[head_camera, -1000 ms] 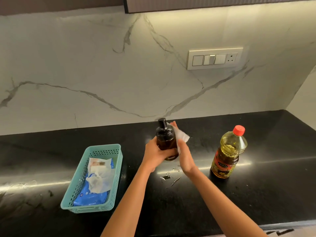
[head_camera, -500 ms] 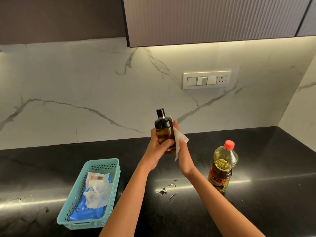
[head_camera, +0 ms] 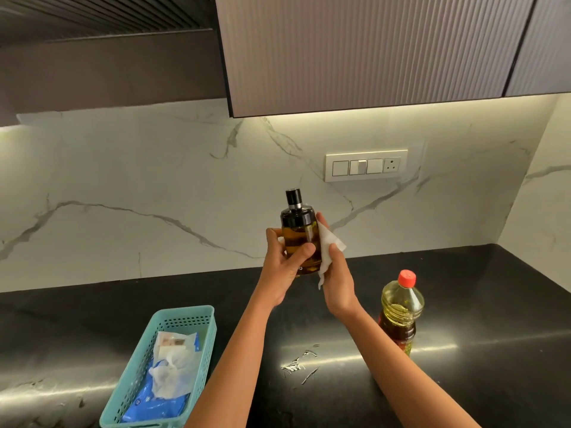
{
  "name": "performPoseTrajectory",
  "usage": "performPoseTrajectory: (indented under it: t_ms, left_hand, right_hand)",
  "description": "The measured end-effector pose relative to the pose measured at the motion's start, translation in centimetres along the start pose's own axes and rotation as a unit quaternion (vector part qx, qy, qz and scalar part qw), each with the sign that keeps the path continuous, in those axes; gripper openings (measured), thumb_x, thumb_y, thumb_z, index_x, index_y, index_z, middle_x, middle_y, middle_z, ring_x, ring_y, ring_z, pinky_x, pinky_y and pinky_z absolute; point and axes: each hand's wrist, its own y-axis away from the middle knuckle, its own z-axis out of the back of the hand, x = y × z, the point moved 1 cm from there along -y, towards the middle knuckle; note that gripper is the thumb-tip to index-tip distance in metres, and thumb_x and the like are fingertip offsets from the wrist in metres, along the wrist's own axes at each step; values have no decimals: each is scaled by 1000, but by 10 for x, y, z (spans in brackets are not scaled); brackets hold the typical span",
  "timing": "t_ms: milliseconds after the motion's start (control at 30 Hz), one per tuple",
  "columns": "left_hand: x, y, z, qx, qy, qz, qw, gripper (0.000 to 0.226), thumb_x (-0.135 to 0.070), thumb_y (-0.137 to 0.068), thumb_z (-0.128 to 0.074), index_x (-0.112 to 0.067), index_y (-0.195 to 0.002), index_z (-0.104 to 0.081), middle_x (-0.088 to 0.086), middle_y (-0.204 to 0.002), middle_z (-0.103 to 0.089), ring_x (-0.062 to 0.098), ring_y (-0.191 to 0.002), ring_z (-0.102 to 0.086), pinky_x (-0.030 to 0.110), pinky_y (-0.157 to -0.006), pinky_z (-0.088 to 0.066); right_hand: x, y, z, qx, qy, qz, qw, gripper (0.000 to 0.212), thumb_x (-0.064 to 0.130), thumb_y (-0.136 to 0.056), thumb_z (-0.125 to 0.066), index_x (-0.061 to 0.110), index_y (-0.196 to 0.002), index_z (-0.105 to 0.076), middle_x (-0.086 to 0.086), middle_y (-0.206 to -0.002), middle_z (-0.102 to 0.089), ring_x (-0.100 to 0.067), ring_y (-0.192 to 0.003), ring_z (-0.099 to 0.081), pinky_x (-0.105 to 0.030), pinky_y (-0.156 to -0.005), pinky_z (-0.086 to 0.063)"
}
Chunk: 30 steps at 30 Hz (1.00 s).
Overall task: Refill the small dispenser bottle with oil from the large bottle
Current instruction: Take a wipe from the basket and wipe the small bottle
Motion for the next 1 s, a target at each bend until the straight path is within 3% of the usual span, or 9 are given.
performPoseTrajectory:
  t_ms: [67, 167, 267, 367, 467, 567, 700, 867, 1000]
  left_hand:
    - [-2, 1, -4, -7, -13, -14, 1000, 40, -20, -84, -62, -21, -112, -33, 1, -111, -58, 7, -97, -66, 22, -73, -56]
    - [-4, 3, -7, -2, -40, -43, 998, 35, -20, -89, -59, -32, -110, -33, -1, -111, -56, 1, -95, -65, 19, -70, -55]
    - [-7, 5, -7, 6, -44, -60, 997, 54, -50, -76, -68, -36, -115, -34, -4, -113, -56, 2, -100, -64, 17, -73, -53]
    - [1, 5, -4, 6, -22, -54, 998, 72, -67, -60, -70, -39, -119, -42, -1, -118, -58, 11, -109, -62, 19, -78, -53]
    - [10, 6, -7, -17, 20, -41, 999, 75, -72, -58, -69, -43, -124, -49, -2, -123, -60, 14, -116, -59, 26, -86, -54]
    - [18, 9, -20, -32, 54, -17, 998, 86, -76, -59, -64, -42, -135, -42, -12, -124, -60, 7, -114, -59, 30, -85, -55]
    - [25, 13, -36, -77, 36, -10, 996, 84, -84, -63, -51, -55, -138, -27, -10, -143, -43, 15, -127, -48, 45, -99, -48]
    - [25, 11, -40, -85, 20, -26, 996, 92, -66, -59, -71, -54, -138, -26, -19, -127, -51, 9, -117, -55, 23, -81, -55]
    - [24, 9, -30, -18, 88, 6, 996, 103, -58, -56, -80, -39, -144, -29, -7, -125, -62, 14, -118, -58, 31, -86, -55]
  right_hand:
    - [1, 1, -5, 3, 37, 21, 999, 47, 32, -95, -15, 34, -141, -24, 7, -136, -48, -3, -124, -51, -15, -95, -44]
    - [6, -5, -7, -11, 53, 31, 998, 50, 34, -95, -16, 34, -144, -22, 3, -136, -50, -8, -123, -53, -18, -92, -47]
    - [11, -12, -4, -28, 40, -12, 999, 48, 38, -95, -20, 35, -141, -34, -4, -130, -57, -15, -120, -56, -27, -93, -50]
    - [13, -14, 2, -17, 4, -53, 998, 48, 37, -98, -23, 21, -138, -44, -15, -127, -60, -30, -122, -55, -46, -104, -43]
    - [12, -10, 7, -18, -29, -52, 998, 45, 31, -98, -31, 17, -140, -42, -17, -133, -56, -31, -126, -51, -52, -110, -35]
    - [6, -3, 8, -35, -40, -32, 998, 41, 23, -101, -31, 21, -142, -39, -12, -135, -55, -28, -126, -51, -53, -110, -34]
    - [-1, 2, 8, -58, 41, -23, 997, 46, 39, -97, -29, 34, -143, -33, -1, -140, -51, -17, -129, -49, -48, -111, -36]
    - [1, -3, 11, -56, 94, -42, 993, 50, 55, -91, -27, 46, -140, -32, 6, -140, -48, -15, -130, -46, -47, -109, -38]
    - [12, -9, 20, -36, 103, -81, 991, 49, 55, -93, -30, 36, -135, -47, -1, -130, -59, -17, -123, -54, -46, -109, -39]
